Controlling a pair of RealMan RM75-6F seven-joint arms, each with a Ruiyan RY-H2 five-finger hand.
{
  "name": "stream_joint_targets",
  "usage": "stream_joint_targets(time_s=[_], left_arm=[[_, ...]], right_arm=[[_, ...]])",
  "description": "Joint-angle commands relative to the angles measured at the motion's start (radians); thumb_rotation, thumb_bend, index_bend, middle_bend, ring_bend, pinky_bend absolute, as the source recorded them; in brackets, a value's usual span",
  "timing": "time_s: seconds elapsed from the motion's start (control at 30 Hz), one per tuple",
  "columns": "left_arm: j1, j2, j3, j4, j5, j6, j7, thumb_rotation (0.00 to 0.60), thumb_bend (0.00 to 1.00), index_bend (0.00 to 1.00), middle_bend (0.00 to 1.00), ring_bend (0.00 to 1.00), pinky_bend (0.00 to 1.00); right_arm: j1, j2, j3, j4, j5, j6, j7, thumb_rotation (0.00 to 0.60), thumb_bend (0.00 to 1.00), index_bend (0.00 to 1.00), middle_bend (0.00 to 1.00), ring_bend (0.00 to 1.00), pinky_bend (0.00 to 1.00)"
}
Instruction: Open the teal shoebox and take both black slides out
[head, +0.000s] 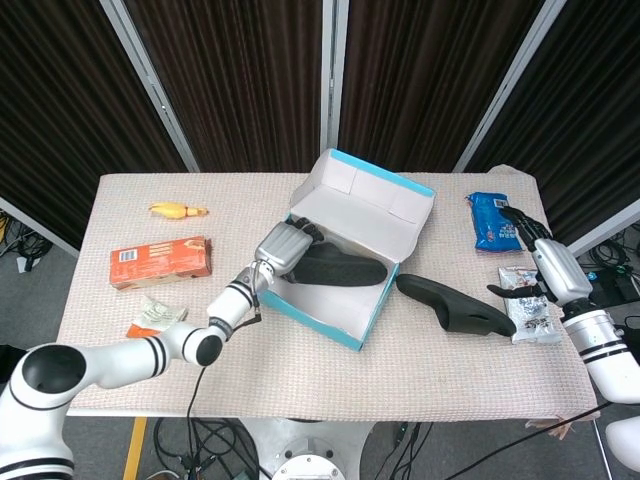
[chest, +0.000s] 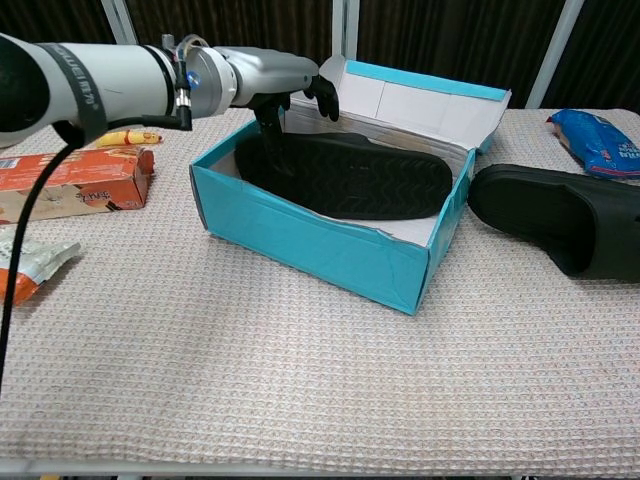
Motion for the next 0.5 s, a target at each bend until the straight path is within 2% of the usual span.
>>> stream_joint_targets(time_s=[0.03, 0.2, 0.27, 0.37, 0.5], left_arm=[[-0.045, -0.050, 0.020, 0.065, -0.095, -0.002, 0.060, 0.600, 0.00, 0.24, 0.19, 0.13, 0.26], [-0.070, -0.094, 0.017, 0.120, -0.173, -0.020, 0.053, 0.600, 0.00, 0.30, 0.29, 0.22, 0.30], [-0.075, -0.116, 0.021, 0.148, -0.174, -0.021, 0.046, 0.600, 0.04, 0.35, 0.34, 0.26, 0.34], [-0.073, -0.158, 0.027, 0.204, -0.121, 0.009, 0.018, 0.600, 0.15, 0.44, 0.45, 0.38, 0.43], [-0.040, -0.205, 0.021, 0.261, 0.022, 0.096, -0.102, 0.600, 0.30, 0.62, 0.64, 0.57, 0.60]], right_arm=[[-0.001, 0.000, -0.001, 0.002, -0.001, -0.001, 0.000, 0.600, 0.00, 0.00, 0.00, 0.00, 0.00], [-0.007, 0.000, 0.002, 0.006, 0.005, 0.002, -0.008, 0.600, 0.00, 0.00, 0.00, 0.00, 0.00], [-0.010, 0.000, 0.003, 0.004, 0.006, 0.007, -0.009, 0.600, 0.00, 0.00, 0.00, 0.00, 0.00], [-0.015, 0.003, 0.003, 0.002, 0.006, 0.008, -0.009, 0.600, 0.00, 0.00, 0.00, 0.00, 0.00], [-0.022, 0.009, 0.004, 0.002, 0.008, 0.012, -0.001, 0.600, 0.00, 0.00, 0.00, 0.00, 0.00]])
